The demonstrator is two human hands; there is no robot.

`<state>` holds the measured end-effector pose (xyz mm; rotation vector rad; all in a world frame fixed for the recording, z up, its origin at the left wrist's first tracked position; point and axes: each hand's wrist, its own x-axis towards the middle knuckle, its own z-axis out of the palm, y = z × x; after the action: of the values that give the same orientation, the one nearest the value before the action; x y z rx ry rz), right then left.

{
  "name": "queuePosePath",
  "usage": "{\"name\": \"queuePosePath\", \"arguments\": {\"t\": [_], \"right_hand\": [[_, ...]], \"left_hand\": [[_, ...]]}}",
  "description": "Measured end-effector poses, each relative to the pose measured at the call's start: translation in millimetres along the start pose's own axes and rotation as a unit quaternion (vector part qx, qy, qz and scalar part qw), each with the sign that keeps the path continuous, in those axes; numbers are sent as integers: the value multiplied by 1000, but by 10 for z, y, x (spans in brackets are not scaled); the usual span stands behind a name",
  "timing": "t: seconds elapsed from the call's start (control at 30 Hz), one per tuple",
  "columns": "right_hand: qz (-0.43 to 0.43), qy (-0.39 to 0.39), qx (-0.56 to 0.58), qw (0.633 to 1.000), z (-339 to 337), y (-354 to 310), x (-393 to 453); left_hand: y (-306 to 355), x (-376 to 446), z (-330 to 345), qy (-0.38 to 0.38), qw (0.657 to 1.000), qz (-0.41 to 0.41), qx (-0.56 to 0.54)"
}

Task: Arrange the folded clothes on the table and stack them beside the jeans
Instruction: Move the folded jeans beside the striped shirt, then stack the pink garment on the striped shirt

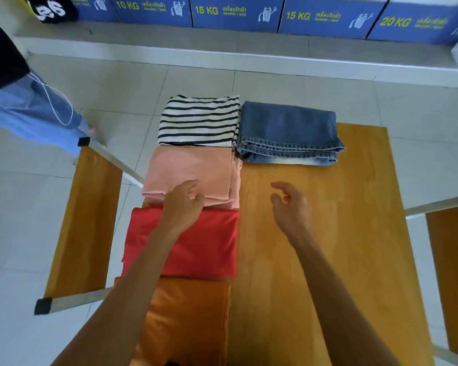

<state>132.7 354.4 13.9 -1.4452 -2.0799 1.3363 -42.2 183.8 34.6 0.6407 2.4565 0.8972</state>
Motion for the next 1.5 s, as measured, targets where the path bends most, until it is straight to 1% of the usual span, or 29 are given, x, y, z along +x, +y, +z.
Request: {"name": "queuePosePath", "arguments": {"t": [0.13,0.2,0.3,0.4,0.5,0.6,0.67,0.77,0.83,0.93,1.0,1.07,1.13,1.2,1.23,1.3,1.4,1.5], "right_hand": [[-49,-29,-28,998,199,-295,-248],[-65,-13,-35,997,292,-398,-340],[-50,23,-34,998,418,-510,-454],[-42,35,-41,998,474,-534,-543],[-48,55,-51,996,480,-546,-598],[-54,92,-39,993,483,-603,-588],[-52,99,-29,993,498,-651,-512],[-27,62,-42,997,624,-672,-297],[24,21,-48,998,752,-687,-142],[124,-40,-17,991,947,-648,90],[176,-52,23,983,1040,-637,210],[196,-64,22,978,1101,-628,301],[196,-95,13,976,1120,-616,379],[195,-128,32,972,1099,-608,430],[191,-133,45,971,1089,-592,457],[175,-125,74,974,1084,-585,464],[151,-120,111,975,1081,-572,378],[105,-110,156,976,1025,-635,299]], "left_hand": [[-122,-102,-262,-11,1000,7,-18],[-208,-109,-375,-11,1000,14,-24],[-361,-88,-531,-1,999,34,-3],[-546,17,-652,18,999,48,9],[-646,163,-722,45,999,23,-2],[-658,336,-772,62,998,-12,-8],[-688,465,-781,66,997,-38,-13],[-694,608,-736,53,995,-84,-25],[-652,672,-703,27,992,-116,-29],[-620,791,-637,7,983,-171,-68],[-636,856,-598,-17,978,-198,-69],[-671,913,-563,-49,973,-219,-48],[-698,972,-559,-64,970,-232,-42],[-715,1023,-595,-81,965,-245,-55],[-730,1052,-622,-93,961,-253,-67],[-750,1104,-672,-114,955,-260,-89],[-821,1151,-719,-125,955,-237,-127],[-841,1127,-797,-135,947,-200,-214]]}}
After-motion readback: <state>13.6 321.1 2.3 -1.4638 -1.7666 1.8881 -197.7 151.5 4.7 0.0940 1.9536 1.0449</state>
